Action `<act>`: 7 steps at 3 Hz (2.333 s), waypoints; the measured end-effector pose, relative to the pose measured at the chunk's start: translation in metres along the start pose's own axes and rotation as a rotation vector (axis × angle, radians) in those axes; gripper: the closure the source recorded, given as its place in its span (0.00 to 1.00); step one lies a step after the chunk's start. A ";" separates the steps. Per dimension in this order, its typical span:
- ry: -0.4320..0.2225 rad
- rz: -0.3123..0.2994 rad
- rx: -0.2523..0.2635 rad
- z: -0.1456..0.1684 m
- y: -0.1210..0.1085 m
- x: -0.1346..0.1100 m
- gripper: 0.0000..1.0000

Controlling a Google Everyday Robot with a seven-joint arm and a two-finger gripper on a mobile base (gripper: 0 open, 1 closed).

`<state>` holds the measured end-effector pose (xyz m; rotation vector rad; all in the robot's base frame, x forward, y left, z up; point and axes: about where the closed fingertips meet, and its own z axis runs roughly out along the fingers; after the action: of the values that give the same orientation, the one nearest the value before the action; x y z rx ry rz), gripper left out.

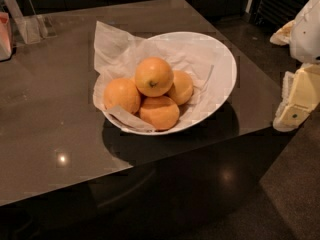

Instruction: Pick orange from white bowl

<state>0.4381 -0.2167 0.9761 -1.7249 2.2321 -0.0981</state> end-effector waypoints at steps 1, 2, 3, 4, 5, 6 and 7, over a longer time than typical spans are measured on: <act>0.000 0.000 0.000 0.000 0.000 0.000 0.00; -0.023 -0.005 0.006 -0.003 -0.002 -0.005 0.00; -0.114 -0.005 -0.006 -0.003 -0.016 -0.030 0.00; -0.240 -0.038 -0.038 -0.006 -0.033 -0.078 0.00; -0.334 -0.082 -0.095 -0.002 -0.043 -0.131 0.00; -0.337 -0.085 -0.085 -0.003 -0.044 -0.133 0.00; -0.379 -0.075 -0.091 0.003 -0.041 -0.137 0.00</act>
Offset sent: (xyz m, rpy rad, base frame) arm 0.0030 0.0058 0.0033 0.0388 -0.0011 0.0213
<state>0.5076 -0.0972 1.0117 -1.7053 1.9219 0.2933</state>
